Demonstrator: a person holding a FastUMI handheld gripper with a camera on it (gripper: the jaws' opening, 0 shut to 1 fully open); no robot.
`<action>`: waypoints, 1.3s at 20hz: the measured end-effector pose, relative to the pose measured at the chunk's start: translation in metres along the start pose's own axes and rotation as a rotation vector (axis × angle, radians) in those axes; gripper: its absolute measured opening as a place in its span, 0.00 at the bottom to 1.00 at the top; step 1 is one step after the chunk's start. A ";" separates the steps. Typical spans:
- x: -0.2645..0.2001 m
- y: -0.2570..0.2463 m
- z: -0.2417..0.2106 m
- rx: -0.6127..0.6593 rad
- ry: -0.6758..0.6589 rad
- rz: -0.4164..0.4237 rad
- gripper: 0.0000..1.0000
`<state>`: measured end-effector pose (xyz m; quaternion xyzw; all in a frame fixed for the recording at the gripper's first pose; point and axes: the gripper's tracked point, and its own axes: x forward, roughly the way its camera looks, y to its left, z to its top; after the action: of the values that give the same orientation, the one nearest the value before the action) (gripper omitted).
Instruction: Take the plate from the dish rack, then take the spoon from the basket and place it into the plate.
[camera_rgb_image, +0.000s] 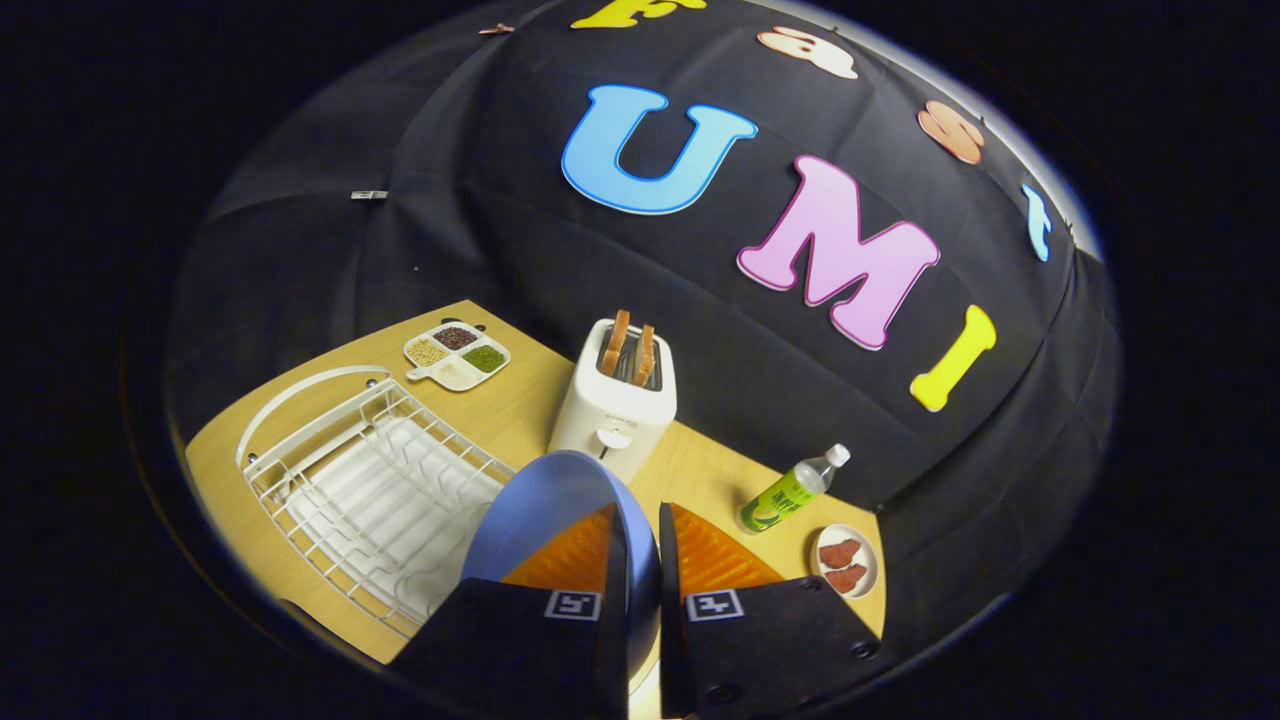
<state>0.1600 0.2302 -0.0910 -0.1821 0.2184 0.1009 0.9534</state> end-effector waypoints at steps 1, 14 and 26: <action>0.001 -0.004 -0.008 0.021 0.020 0.018 0.16; -0.105 -0.111 -0.078 0.390 0.050 0.120 0.13; -0.162 -0.184 -0.253 0.743 0.232 0.032 0.13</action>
<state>-0.0287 -0.0554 -0.1738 0.1688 0.3491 0.0087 0.9217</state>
